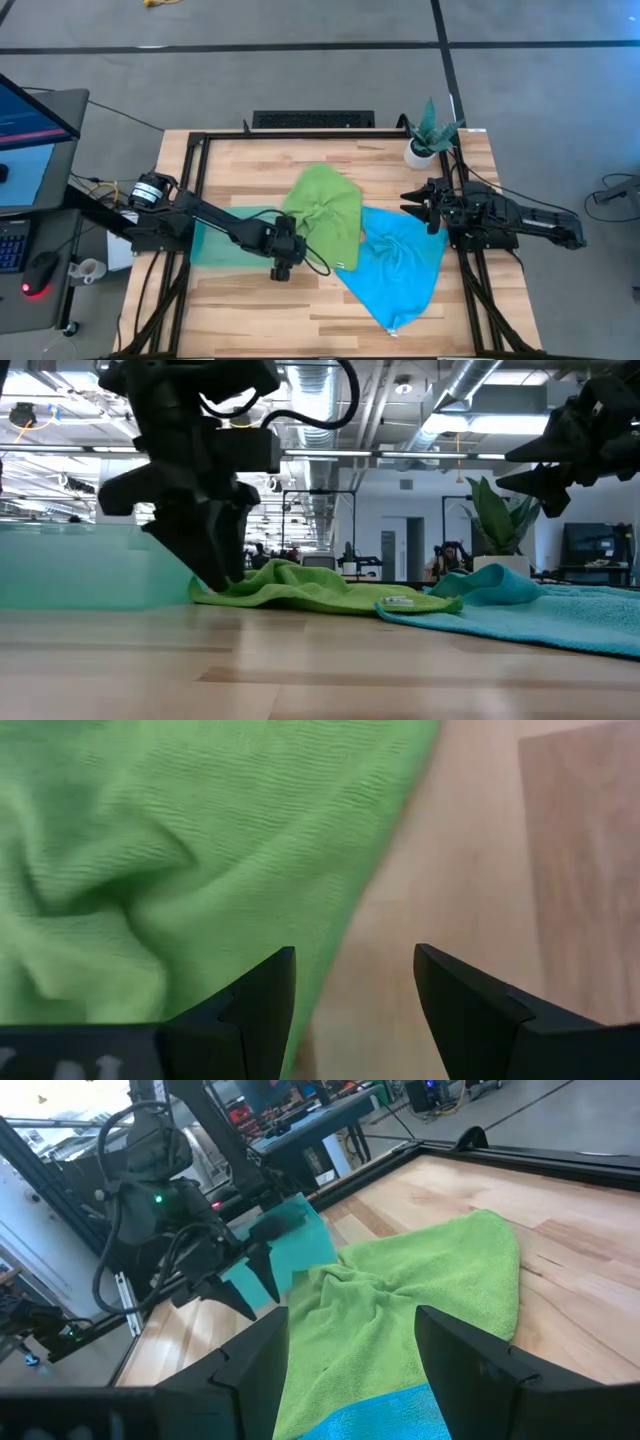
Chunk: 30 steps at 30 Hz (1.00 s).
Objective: Roll microfiber towels into tight, uniform cylinder then place into a basket
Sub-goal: Fold the green towel
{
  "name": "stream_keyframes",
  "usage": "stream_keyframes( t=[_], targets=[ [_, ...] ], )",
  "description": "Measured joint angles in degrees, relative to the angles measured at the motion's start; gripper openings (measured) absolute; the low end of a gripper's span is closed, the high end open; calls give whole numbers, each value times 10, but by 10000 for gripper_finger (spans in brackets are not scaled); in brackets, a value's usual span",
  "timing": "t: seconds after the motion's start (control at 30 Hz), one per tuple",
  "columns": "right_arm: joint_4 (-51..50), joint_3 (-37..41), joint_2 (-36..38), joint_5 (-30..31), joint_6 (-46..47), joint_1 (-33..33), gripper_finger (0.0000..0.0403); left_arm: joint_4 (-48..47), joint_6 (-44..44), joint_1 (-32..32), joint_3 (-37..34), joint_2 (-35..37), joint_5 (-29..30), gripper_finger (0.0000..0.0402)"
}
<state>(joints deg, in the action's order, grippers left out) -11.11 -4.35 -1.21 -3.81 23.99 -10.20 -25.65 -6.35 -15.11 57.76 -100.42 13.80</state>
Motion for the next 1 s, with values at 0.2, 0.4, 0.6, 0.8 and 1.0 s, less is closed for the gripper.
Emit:
stream_keyframes(
  t=[0.2, 0.4, 0.6, 0.8, 1.0],
  targets=[
    [0, 0, 0, 0, 0, 0, 240, -3, 11, 13, 0, 0, 19, 196],
    [0, 0, 0, 0, 0, 0, 240, 13, 27, 30, -17, 0, -1, 196],
    [0, 0, 0, 0, 0, 0, 240, 34, 37, 30, -18, 0, -10, 196],
    [0, 0, 0, 0, 0, 0, 240, 75, 33, 28, -17, 0, -10, 196],
    [0, 0, 0, 0, 0, 0, 240, 90, 49, 24, -17, 0, -11, 196]
  ],
)
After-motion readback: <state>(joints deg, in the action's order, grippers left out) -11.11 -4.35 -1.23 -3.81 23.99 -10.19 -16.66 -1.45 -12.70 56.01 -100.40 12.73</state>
